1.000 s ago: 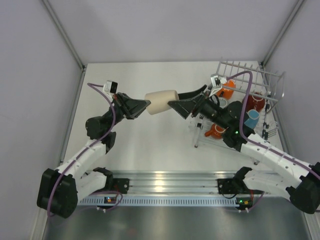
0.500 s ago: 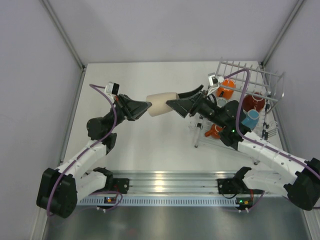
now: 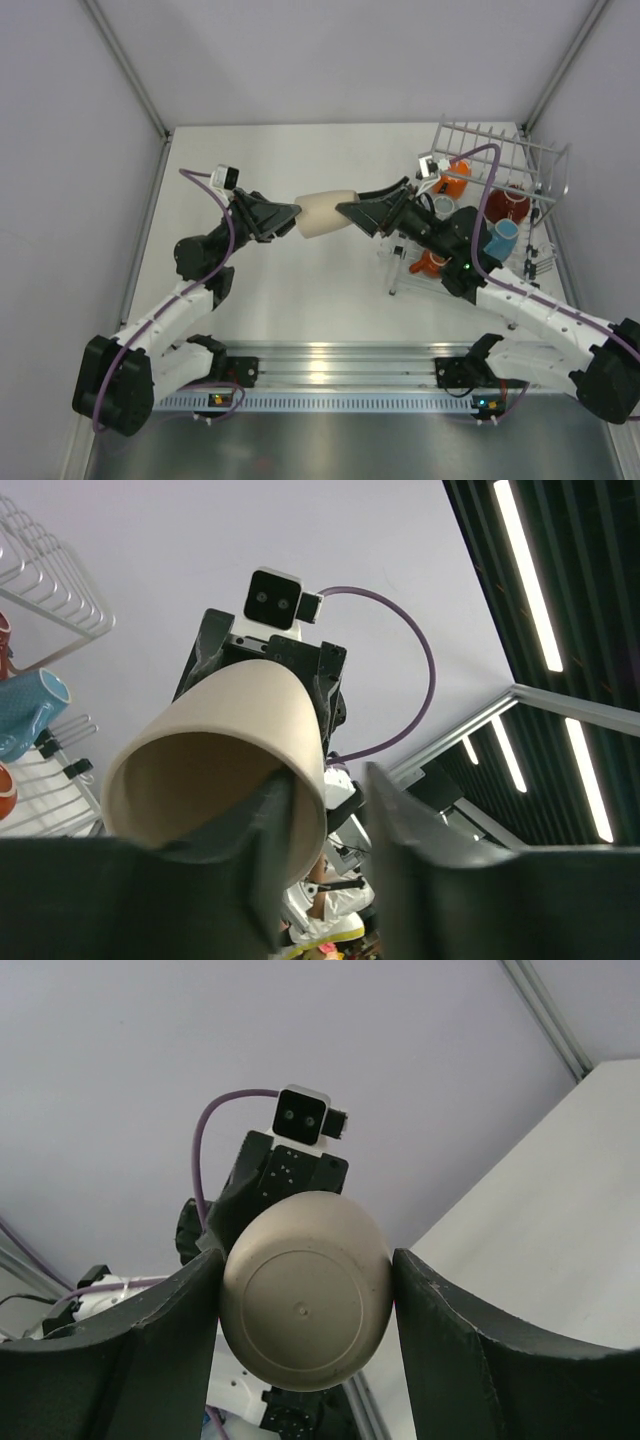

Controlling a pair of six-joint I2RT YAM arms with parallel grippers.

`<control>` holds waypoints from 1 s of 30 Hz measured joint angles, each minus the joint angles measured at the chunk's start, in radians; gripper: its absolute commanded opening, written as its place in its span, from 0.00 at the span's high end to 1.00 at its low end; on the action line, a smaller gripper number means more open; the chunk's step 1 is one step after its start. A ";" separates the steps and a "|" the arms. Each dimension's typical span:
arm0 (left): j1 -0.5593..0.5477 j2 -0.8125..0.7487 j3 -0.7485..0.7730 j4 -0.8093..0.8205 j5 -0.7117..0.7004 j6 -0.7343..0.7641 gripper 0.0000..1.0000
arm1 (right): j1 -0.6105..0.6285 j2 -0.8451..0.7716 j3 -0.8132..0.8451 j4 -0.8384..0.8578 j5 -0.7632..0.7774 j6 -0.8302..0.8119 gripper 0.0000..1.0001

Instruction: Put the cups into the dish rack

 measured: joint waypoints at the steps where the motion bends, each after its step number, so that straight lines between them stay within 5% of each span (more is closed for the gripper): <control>1: 0.000 0.000 -0.002 0.003 -0.003 0.002 0.37 | 0.000 -0.005 -0.005 -0.004 0.001 0.002 1.00; 8: 0.000 0.000 -0.032 0.015 -0.021 0.015 0.02 | -0.003 -0.065 -0.039 -0.090 0.061 -0.002 1.00; 17: 0.000 -0.009 -0.055 -0.131 -0.027 0.101 0.02 | -0.079 -0.234 -0.033 -0.509 0.264 -0.122 1.00; 30: 0.000 -0.053 -0.049 -0.446 -0.031 0.291 0.02 | -0.096 -0.421 0.154 -1.315 0.926 -0.142 1.00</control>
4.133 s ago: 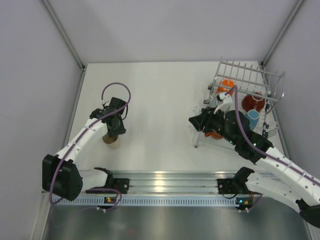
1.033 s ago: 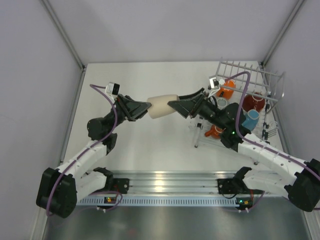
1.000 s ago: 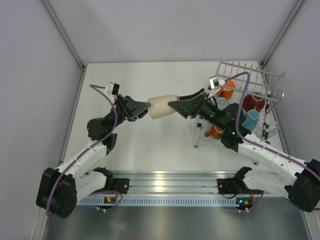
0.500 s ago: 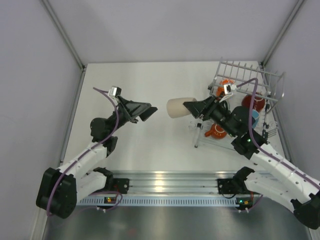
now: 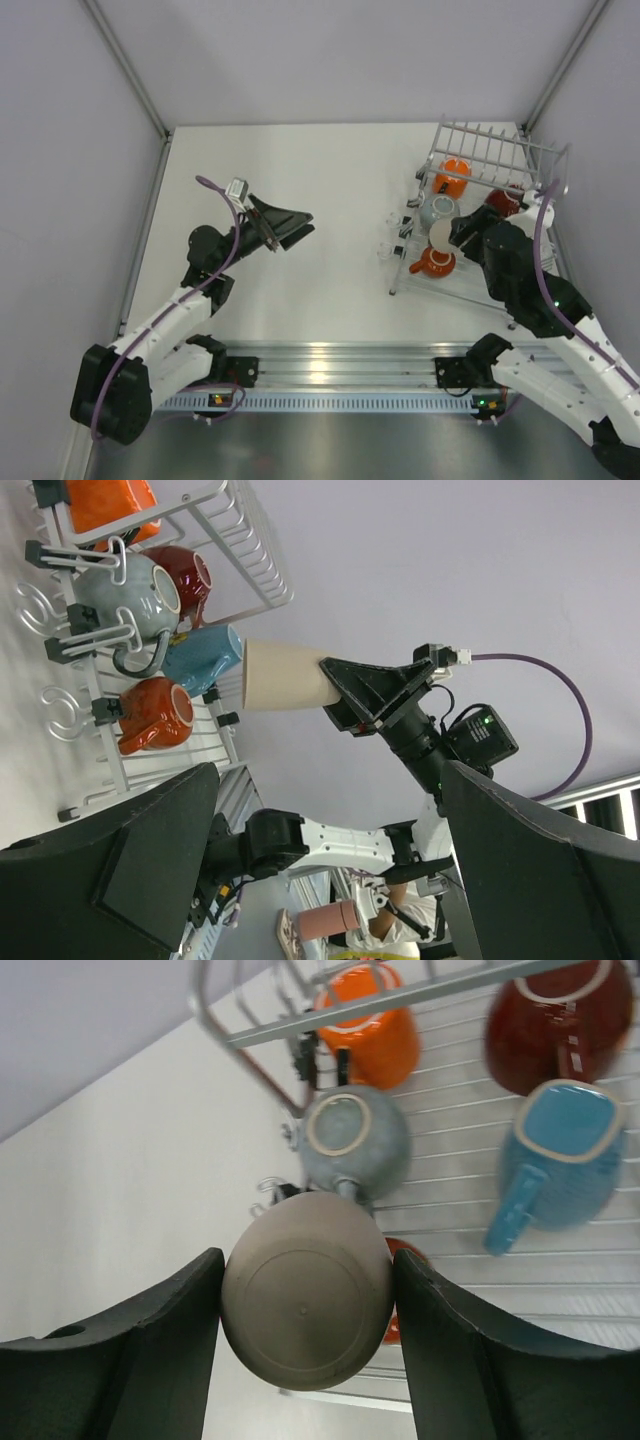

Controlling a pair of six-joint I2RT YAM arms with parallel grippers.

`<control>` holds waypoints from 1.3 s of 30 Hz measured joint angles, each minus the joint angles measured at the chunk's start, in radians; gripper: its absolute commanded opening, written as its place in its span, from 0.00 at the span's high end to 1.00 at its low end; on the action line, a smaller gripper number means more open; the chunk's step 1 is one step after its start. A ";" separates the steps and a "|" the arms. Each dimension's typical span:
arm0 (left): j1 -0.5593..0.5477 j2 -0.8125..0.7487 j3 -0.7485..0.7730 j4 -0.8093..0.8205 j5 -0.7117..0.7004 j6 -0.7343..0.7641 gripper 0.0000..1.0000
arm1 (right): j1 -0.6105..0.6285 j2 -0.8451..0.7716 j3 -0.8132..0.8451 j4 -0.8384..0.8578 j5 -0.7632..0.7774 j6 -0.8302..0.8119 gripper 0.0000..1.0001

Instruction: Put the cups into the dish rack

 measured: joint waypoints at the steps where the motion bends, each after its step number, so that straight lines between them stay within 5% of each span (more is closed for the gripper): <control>1: 0.000 0.000 0.000 -0.006 0.003 0.005 0.02 | -0.001 0.000 0.005 -0.047 0.042 0.023 1.00; 7: 0.000 -0.010 0.000 -0.030 0.008 0.020 0.02 | -0.002 0.020 0.006 -0.298 0.263 0.180 1.00; 14: 0.002 -0.055 0.004 -0.084 0.026 0.049 0.02 | -0.004 0.033 0.003 -0.406 0.381 0.296 1.00; 24: 0.013 -0.153 0.080 -0.285 0.024 0.162 0.02 | -0.047 0.069 -0.058 -0.473 0.420 0.415 1.00; 39: 0.014 -0.163 0.086 -0.350 0.013 0.196 0.02 | -0.117 0.106 -0.129 -0.544 0.417 0.587 1.00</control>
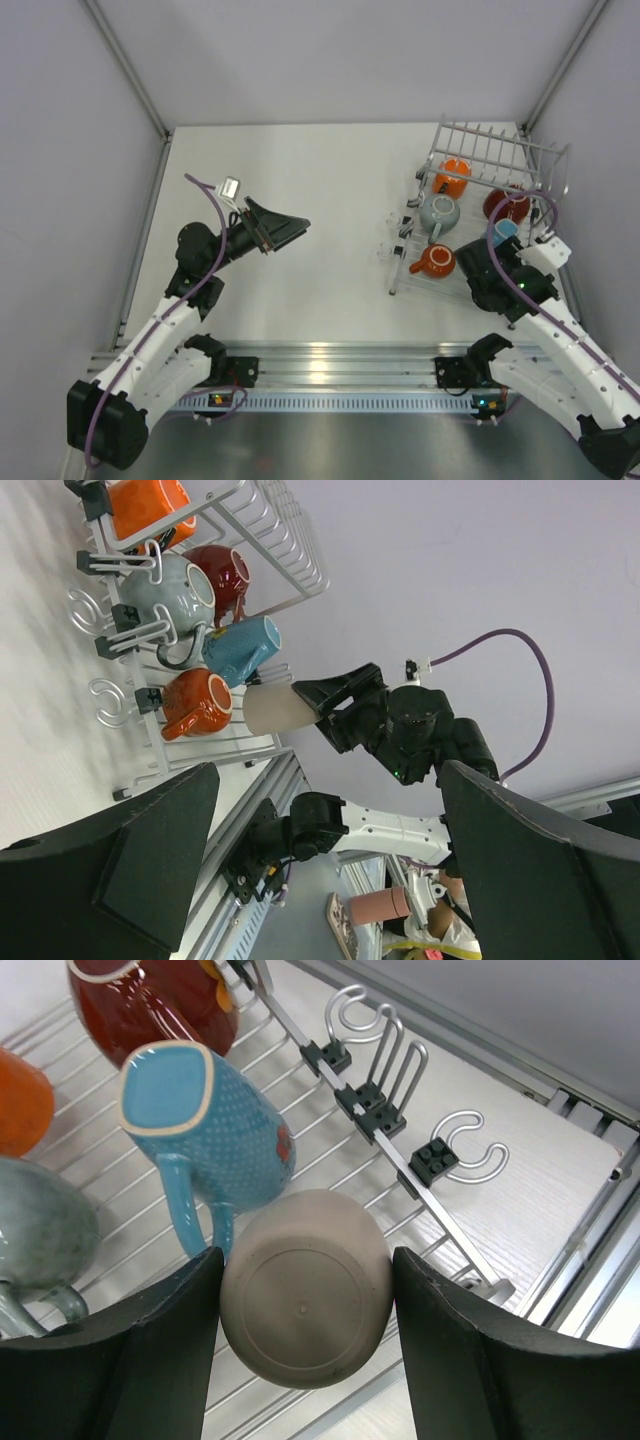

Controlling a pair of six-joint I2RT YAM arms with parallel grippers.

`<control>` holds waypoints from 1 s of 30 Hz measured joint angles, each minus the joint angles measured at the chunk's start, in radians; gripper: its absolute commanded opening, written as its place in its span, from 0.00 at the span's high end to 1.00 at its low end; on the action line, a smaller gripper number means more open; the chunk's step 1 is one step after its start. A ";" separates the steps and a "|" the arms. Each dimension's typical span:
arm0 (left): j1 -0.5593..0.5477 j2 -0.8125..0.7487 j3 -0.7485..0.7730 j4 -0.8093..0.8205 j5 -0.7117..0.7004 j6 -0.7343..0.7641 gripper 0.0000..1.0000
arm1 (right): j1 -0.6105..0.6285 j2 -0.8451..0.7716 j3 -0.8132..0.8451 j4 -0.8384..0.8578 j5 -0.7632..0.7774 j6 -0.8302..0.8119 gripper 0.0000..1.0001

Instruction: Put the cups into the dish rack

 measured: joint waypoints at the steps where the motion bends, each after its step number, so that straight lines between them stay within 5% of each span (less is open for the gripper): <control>1: 0.000 0.001 0.000 0.000 0.000 0.002 0.02 | -0.003 0.000 -0.013 0.003 -0.004 0.002 1.00; 4: 0.000 0.009 0.002 0.000 0.000 0.003 0.02 | -0.011 0.005 -0.041 0.006 -0.014 0.012 0.99; 8: 0.000 0.015 0.004 -0.001 0.000 0.003 0.02 | -0.024 0.006 -0.069 0.023 -0.018 0.018 0.75; 13: 0.000 0.015 0.006 -0.001 -0.001 0.003 0.02 | -0.046 0.011 -0.092 0.055 -0.029 0.015 0.71; 14: 0.000 0.015 0.006 -0.001 -0.001 0.003 0.02 | -0.052 0.012 -0.094 0.062 -0.030 0.011 0.60; 25: 0.000 0.022 0.010 -0.003 -0.006 0.004 0.02 | -0.087 -0.003 -0.097 0.119 -0.050 -0.040 0.01; 30: 0.000 0.022 0.010 -0.003 -0.008 0.006 0.02 | -0.093 -0.015 -0.092 0.110 -0.051 -0.054 0.01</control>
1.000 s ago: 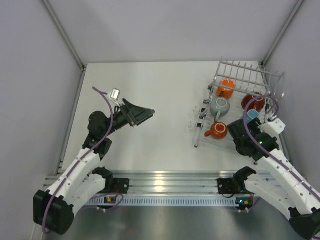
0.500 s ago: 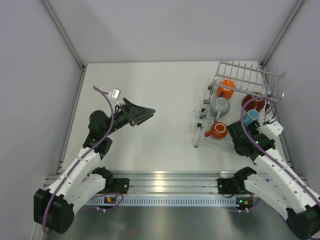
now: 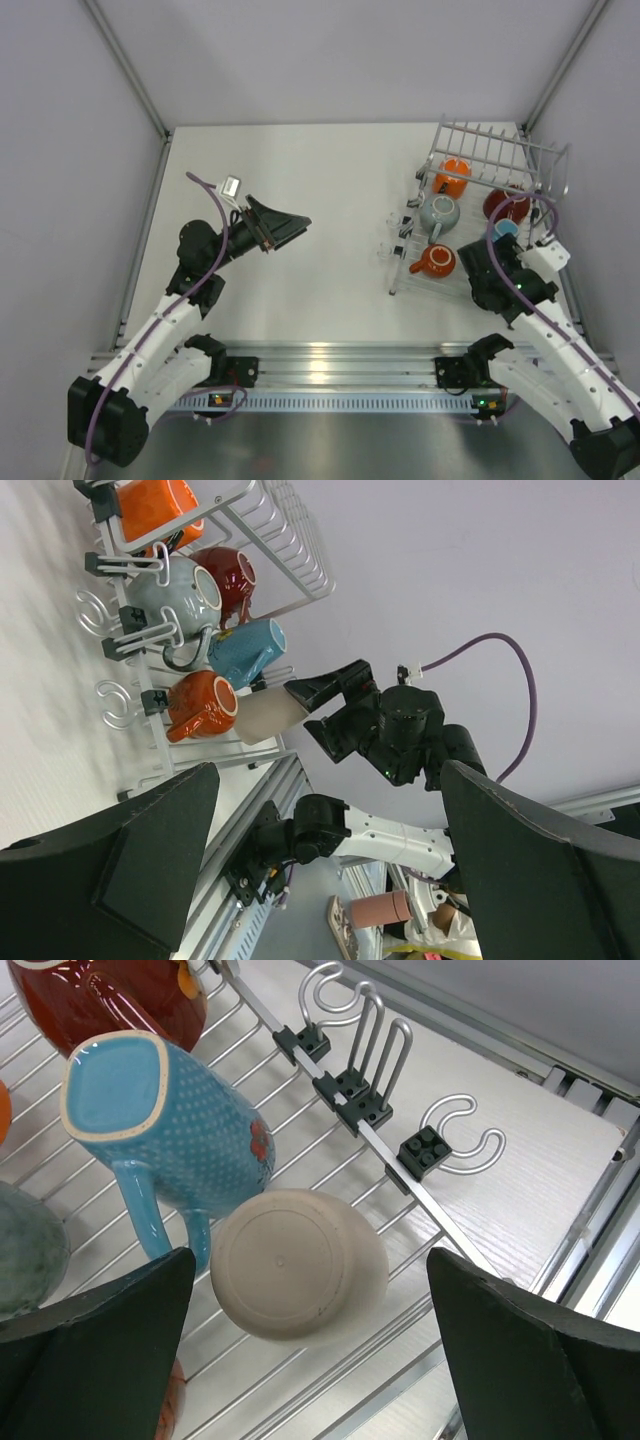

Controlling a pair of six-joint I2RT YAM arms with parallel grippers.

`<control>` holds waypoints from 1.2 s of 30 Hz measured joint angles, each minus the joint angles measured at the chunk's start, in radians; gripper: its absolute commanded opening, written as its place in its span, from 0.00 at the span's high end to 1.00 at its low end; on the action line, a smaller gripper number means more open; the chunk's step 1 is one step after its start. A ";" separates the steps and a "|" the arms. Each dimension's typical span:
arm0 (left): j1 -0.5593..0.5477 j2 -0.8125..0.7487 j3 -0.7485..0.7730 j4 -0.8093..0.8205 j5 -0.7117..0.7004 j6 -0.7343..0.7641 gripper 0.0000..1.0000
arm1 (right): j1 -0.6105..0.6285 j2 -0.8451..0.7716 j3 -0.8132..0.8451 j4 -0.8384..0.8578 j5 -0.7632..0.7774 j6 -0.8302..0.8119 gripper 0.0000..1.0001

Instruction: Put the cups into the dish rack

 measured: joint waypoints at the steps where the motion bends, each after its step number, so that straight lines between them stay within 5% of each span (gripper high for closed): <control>1: 0.000 0.000 0.000 0.000 0.000 0.000 0.02 | -0.002 0.000 0.005 -0.004 0.001 0.001 0.01; 8: 0.000 0.000 0.035 -0.085 -0.011 0.059 0.02 | -0.003 -0.001 0.120 -0.071 0.000 -0.007 0.01; 17: 0.000 0.000 0.309 -0.407 -0.114 0.320 0.02 | -0.006 -0.037 0.298 -0.015 -0.056 -0.233 0.01; 26: 0.000 -0.002 0.454 -0.623 -0.274 0.546 0.02 | -0.009 0.063 0.336 0.262 -0.519 -0.603 0.01; 36: 0.000 0.047 0.585 -0.854 -0.415 0.731 0.02 | -0.009 -0.009 0.315 0.594 -0.985 -0.708 0.01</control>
